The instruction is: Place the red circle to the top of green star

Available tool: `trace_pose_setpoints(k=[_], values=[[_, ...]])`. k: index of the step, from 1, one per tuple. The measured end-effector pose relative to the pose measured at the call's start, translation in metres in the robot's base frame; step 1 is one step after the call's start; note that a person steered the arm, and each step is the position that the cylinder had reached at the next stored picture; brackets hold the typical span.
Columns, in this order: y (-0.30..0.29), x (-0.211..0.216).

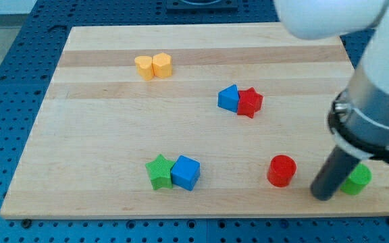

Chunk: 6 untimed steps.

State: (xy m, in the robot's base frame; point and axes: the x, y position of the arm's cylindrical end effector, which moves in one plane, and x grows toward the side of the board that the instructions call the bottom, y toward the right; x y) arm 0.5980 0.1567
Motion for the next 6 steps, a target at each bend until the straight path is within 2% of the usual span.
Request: trace_pose_setpoints(k=[2,3,5,6], values=[[-0.075,-0.027],[-0.089,-0.038],[-0.020,-0.032],[-0.029,-0.059]])
